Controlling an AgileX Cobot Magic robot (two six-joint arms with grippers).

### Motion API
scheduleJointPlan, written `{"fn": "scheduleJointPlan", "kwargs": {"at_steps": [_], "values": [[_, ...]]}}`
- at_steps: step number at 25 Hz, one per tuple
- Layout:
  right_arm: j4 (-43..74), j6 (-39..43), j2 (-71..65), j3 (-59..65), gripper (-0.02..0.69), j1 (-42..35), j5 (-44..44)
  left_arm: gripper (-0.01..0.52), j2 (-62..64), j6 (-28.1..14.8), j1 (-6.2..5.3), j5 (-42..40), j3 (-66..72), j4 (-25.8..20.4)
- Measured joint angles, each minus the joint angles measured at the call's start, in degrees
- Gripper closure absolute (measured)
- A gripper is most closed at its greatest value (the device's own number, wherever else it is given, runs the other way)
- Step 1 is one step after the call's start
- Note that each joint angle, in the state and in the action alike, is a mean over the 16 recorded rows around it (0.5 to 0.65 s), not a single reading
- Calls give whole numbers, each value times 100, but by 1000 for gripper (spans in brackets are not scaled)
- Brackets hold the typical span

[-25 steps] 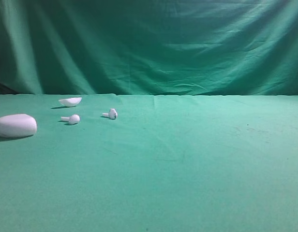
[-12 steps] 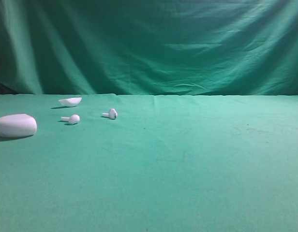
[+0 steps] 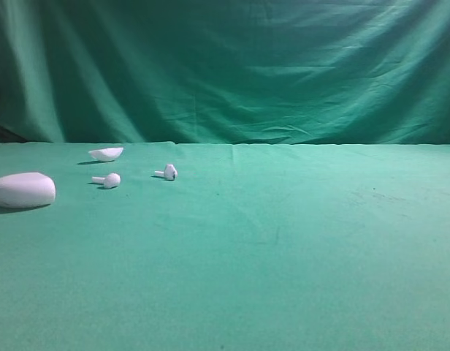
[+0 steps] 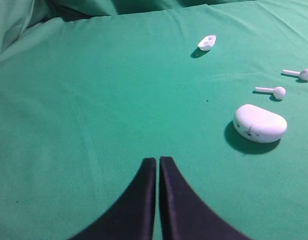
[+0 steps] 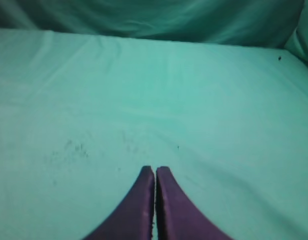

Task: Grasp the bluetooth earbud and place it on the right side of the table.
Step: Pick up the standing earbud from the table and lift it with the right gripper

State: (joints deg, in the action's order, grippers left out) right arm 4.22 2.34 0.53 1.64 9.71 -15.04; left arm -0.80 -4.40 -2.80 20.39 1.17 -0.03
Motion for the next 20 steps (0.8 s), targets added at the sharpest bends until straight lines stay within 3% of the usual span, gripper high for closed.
{"fn": "scheduleJointPlan", "kwargs": {"at_steps": [5,10,14,20], "values": [[-46,89,-15,-110,665,0,922,514,0,0,0,0,0,1],[-147,210,-313,-666,665,0,1235,514,0,0,0,0,0,0],[-235,290,-902,-1400,665,0,820,514,0,0,0,0,0,-1],[-435,-2,-2308,-2698,665,0,-770,514,0,0,0,0,0,-1]]}}
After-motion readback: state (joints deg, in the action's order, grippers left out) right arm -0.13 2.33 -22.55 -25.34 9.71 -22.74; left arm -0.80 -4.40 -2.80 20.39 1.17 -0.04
